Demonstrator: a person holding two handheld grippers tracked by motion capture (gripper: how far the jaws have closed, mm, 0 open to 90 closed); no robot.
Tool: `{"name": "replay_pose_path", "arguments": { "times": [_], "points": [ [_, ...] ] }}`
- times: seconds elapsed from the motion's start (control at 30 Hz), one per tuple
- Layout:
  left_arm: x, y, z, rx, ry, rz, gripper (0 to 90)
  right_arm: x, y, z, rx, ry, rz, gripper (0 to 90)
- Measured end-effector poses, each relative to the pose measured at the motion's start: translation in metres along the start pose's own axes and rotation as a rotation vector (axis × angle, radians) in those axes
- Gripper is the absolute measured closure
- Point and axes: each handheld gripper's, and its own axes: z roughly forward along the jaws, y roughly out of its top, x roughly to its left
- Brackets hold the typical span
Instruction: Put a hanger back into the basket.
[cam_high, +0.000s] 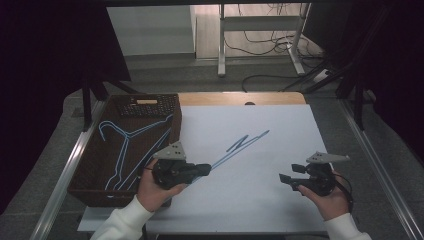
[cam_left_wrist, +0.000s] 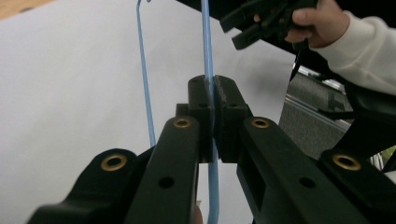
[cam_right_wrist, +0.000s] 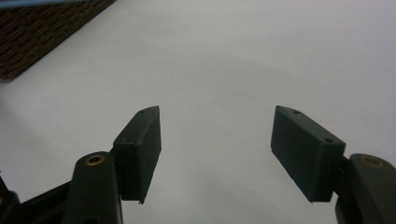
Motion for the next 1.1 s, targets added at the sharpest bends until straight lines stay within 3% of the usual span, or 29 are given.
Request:
{"name": "replay_pose_path", "arguments": {
  "times": [0.43, 0.7, 1.0, 1.1],
  "points": [
    [0.014, -0.007, -0.052, -0.074, 0.010, -0.051, 87.0, 0.001, -0.001, 0.006, 0.014, 0.015, -0.020, 28.9],
    [0.028, -0.015, -0.098, -0.160, 0.076, -0.088, 87.0, 0.002, -0.002, 0.008, 0.029, 0.015, -0.022, 28.2],
    [0.048, -0.030, -0.127, -0.204, 0.149, -0.135, 87.0, 0.003, -0.003, 0.010, 0.037, 0.008, -0.031, 27.5],
    [0.058, -0.037, -0.133, -0.226, 0.176, -0.171, 87.1, 0.003, -0.003, 0.010, 0.038, 0.006, -0.032, 27.5]
  ]
}}
